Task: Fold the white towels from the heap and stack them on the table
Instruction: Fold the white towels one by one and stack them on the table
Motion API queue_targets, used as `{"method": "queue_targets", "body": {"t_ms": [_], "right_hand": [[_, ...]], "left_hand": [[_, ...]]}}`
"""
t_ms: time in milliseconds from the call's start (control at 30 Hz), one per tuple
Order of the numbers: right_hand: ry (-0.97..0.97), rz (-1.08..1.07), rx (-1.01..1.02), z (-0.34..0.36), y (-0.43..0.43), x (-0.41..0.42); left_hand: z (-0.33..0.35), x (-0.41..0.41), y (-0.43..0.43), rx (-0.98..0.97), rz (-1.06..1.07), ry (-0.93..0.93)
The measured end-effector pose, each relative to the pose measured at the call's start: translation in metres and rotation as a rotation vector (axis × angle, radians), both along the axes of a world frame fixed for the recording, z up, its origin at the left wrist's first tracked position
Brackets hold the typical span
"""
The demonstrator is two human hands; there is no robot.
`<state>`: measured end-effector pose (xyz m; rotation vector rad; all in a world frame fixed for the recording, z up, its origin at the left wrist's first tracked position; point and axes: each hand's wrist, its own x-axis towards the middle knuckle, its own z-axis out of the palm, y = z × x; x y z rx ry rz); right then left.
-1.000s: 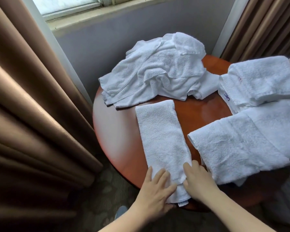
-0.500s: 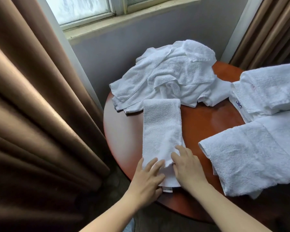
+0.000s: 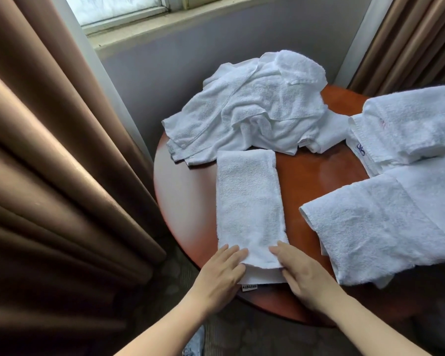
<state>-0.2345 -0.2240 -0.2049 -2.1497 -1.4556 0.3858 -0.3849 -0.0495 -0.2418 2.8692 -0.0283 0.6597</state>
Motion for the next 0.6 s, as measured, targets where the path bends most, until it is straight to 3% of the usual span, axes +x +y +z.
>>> {"method": "queue_targets", "body": {"t_ms": [167, 433, 600], "right_hand": [[-0.113, 0.163, -0.110, -0.009, -0.008, -0.006], [-0.214, 0.046, -0.034, 0.010, 0.033, 0.012], [-0.156, -0.056, -0.297, 0.026, 0.085, 0.057]], "left_hand": [[0.000, -0.002, -0.002, -0.029, -0.015, -0.044], [0.023, 0.007, 0.014, -0.033, -0.029, 0.177], [0.038, 0.063, 0.053, -0.078, 0.195, 0.242]]}}
